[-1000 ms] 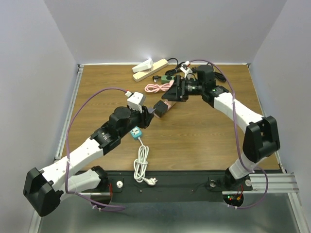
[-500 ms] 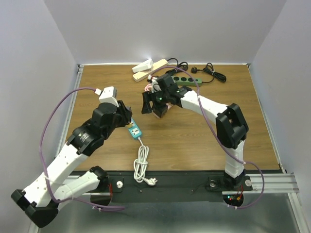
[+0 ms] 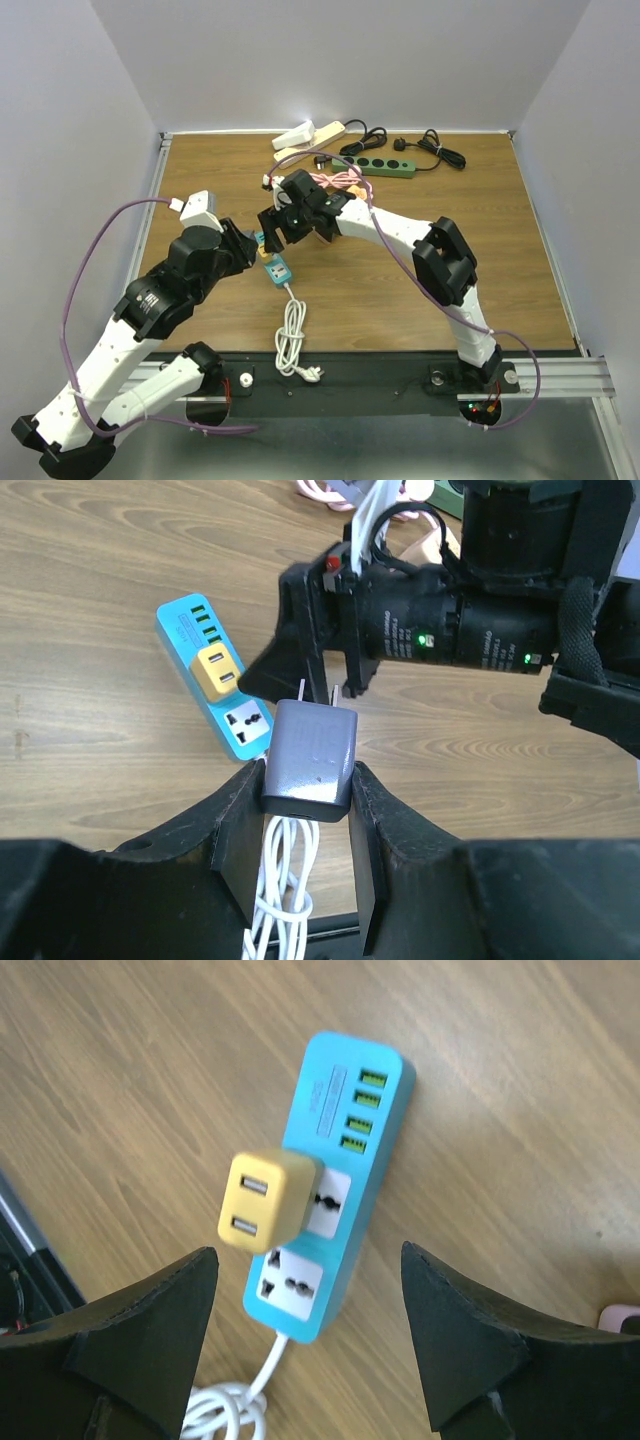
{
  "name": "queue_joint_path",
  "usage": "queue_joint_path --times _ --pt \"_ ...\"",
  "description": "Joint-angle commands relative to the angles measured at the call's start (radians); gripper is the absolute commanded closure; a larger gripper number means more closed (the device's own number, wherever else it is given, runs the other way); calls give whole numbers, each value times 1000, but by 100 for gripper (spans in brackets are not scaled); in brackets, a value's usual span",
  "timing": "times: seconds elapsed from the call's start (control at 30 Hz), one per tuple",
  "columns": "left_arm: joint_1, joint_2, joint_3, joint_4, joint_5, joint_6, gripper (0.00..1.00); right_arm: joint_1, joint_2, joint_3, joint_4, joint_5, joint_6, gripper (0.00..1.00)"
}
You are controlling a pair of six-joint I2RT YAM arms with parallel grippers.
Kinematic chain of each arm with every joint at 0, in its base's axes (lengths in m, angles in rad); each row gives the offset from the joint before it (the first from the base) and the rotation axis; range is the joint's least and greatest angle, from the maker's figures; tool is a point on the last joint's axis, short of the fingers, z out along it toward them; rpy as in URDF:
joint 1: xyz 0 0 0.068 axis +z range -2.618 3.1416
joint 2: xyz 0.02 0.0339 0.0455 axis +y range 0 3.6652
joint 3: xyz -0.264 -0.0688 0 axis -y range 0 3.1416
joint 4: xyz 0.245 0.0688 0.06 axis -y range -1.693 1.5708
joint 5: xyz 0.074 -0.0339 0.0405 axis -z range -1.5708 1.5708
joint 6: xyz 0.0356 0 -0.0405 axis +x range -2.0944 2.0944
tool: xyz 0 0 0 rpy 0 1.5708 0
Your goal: Insert the plug
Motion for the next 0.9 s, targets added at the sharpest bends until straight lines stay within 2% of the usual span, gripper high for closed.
queue_joint_path --times 0.0,0.43,0.6,0.73,0.77,0.83,0.87 --pt "3 -20 20 1 -22 -21 100 15 32 73 12 42 -10 21" --pt "1 -60 14 -2 -19 -9 100 90 132 190 -31 96 9 22" --pt "1 -72 17 1 -14 4 100 101 170 228 -76 179 3 23" --pt "1 -74 20 -5 -10 14 100 108 207 271 -151 284 -7 36" --pt "1 -77 18 -2 -8 19 100 108 213 272 -160 292 -1 47" --pt "1 -75 17 0 -6 24 100 108 212 271 -177 353 7 60" --pt "1 -74 14 6 -5 30 100 108 209 269 -183 373 21 73"
